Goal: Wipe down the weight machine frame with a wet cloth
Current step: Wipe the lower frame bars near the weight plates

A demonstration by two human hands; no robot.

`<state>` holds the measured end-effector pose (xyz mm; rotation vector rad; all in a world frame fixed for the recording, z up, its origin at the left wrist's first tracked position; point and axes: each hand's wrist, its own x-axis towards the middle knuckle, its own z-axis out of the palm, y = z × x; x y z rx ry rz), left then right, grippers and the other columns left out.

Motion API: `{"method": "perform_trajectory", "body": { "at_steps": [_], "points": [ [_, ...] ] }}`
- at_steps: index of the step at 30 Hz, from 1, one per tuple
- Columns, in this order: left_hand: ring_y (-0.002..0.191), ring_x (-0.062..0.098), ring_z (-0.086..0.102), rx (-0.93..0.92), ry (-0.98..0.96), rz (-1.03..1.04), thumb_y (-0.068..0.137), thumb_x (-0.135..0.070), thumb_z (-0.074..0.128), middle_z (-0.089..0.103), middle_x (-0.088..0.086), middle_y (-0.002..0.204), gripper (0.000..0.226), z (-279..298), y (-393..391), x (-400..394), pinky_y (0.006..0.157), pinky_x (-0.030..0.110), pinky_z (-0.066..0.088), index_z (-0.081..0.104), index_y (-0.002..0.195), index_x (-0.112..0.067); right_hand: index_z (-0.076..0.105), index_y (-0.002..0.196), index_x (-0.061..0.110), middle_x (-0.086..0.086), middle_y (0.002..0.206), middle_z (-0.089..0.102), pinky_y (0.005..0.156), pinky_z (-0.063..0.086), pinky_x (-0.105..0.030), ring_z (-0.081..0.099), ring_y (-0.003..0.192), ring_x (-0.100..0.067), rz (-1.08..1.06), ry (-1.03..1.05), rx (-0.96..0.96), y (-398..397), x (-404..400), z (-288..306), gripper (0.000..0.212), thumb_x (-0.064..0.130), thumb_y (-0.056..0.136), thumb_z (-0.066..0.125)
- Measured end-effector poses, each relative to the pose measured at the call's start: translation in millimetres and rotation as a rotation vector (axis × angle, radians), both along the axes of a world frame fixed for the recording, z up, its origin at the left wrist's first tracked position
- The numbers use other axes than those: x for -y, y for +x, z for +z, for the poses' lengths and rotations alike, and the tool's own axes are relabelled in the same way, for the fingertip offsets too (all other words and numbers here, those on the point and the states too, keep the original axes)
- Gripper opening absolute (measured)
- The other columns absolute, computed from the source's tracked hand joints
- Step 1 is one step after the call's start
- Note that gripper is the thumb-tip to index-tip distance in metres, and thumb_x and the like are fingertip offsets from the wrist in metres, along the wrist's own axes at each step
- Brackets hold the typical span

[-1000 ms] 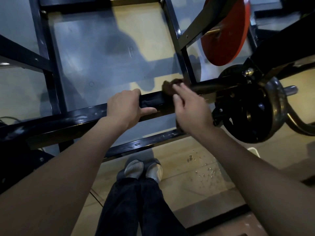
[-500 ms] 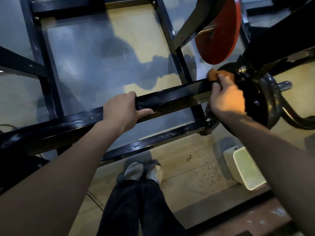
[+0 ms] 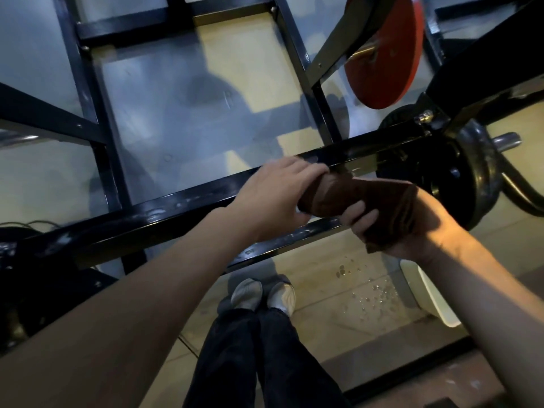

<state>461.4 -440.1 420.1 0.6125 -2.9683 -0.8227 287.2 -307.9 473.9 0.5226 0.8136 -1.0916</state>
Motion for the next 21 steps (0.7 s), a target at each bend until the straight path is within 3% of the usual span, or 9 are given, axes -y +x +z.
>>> {"method": "perform_trajectory", "body": {
  "at_steps": [2, 5, 8, 11, 13, 14, 17, 19, 21],
  "points": [
    [0.112, 0.021, 0.054, 0.075, 0.105, 0.042, 0.084, -0.035, 0.071, 0.062, -0.006, 0.12, 0.052, -0.4, -3.1, -7.0, 0.084, 0.036, 0.046, 0.052, 0.132, -0.029, 0.064, 0.119, 0.004, -0.017, 0.1, 0.065, 0.049, 0.056, -0.025, 0.066, 0.067, -0.024, -0.109, 0.042, 0.004, -1.4, -2.7, -3.2, 0.045, 0.019, 0.077, 0.073],
    [0.097, 0.019, 0.055, 0.095, 0.264, 0.17, 0.079, -0.034, 0.07, 0.06, -0.009, 0.104, 0.043, -4.7, 0.5, -15.0, 0.08, 0.04, 0.052, 0.054, 0.119, -0.03, 0.071, 0.116, -0.003, -0.018, 0.113, 0.067, 0.056, 0.06, -0.026, 0.07, 0.077, -0.025, -0.197, 0.059, -0.034, 0.5, -5.9, -5.6, 0.052, 0.039, 0.086, 0.06],
    [0.089, 0.018, 0.059, 0.106, 0.403, 0.272, 0.079, -0.032, 0.073, 0.061, -0.009, 0.099, 0.043, -4.5, 4.4, -17.9, 0.075, 0.035, 0.05, 0.056, 0.118, -0.029, 0.069, 0.127, 0.001, -0.021, 0.129, 0.065, 0.067, 0.063, -0.025, 0.073, 0.091, -0.026, -0.24, -0.021, -0.074, 5.0, -16.1, -10.4, 0.069, 0.058, 0.089, 0.068],
    [0.085, 0.016, 0.059, 0.12, 0.452, 0.304, 0.079, -0.031, 0.075, 0.061, -0.01, 0.094, 0.039, -3.8, 9.4, -19.2, 0.069, 0.031, 0.044, 0.058, 0.115, -0.03, 0.068, 0.131, 0.011, -0.013, 0.13, 0.068, 0.065, 0.062, -0.024, 0.074, 0.089, -0.022, -0.124, -0.112, -0.213, 11.8, -22.7, -13.9, 0.076, 0.039, 0.065, 0.096],
    [0.08, 0.013, 0.058, 0.145, 0.486, 0.311, 0.079, -0.029, 0.075, 0.059, -0.014, 0.088, 0.035, -2.6, 12.0, -18.0, 0.063, 0.027, 0.041, 0.057, 0.109, -0.032, 0.076, 0.117, 0.01, -0.012, 0.121, 0.071, 0.061, 0.06, -0.024, 0.073, 0.085, -0.02, -0.024, -0.123, -0.311, 14.6, -24.3, -16.9, 0.082, 0.028, 0.043, 0.106],
    [0.077, 0.01, 0.057, 0.153, 0.505, 0.319, 0.079, -0.029, 0.076, 0.058, -0.015, 0.085, 0.033, -1.9, 12.8, -16.8, 0.06, 0.024, 0.039, 0.056, 0.106, -0.033, 0.078, 0.113, 0.01, -0.013, 0.117, 0.072, 0.06, 0.059, -0.023, 0.072, 0.083, -0.019, 0.017, -0.122, -0.347, 17.2, -23.6, -17.1, 0.078, 0.028, 0.043, 0.106],
    [0.069, 0.005, 0.055, 0.165, 0.537, 0.328, 0.08, -0.026, 0.076, 0.057, -0.014, 0.079, 0.028, 2.0, 14.4, -14.3, 0.056, 0.023, 0.036, 0.058, 0.101, -0.03, 0.07, 0.12, 0.012, -0.01, 0.112, 0.069, 0.063, 0.054, -0.022, 0.065, 0.08, -0.013, 0.114, -0.029, -0.573, 28.2, -17.3, -23.2, 0.053, 0.032, 0.075, 0.089],
    [0.067, 0.006, 0.055, 0.165, 0.555, 0.323, 0.08, -0.025, 0.076, 0.058, -0.013, 0.076, 0.025, 1.3, 15.1, -16.6, 0.057, 0.024, 0.039, 0.06, 0.098, -0.028, 0.069, 0.118, 0.017, -0.002, 0.11, 0.073, 0.077, 0.052, -0.026, 0.067, 0.095, -0.014, 0.058, 0.035, -0.778, 36.1, -13.5, -33.9, 0.027, 0.03, 0.094, 0.07],
    [0.065, 0.008, 0.055, 0.145, 0.601, 0.359, 0.079, -0.023, 0.078, 0.059, -0.011, 0.073, 0.021, -3.1, 16.0, -22.6, 0.059, 0.028, 0.044, 0.062, 0.093, -0.026, 0.068, 0.119, 0.02, 0.001, 0.112, 0.075, 0.093, 0.052, -0.031, 0.068, 0.113, -0.016, -0.009, -0.016, -0.833, 40.3, -7.4, -41.8, 0.02, 0.022, 0.1, 0.063]
  ]
}}
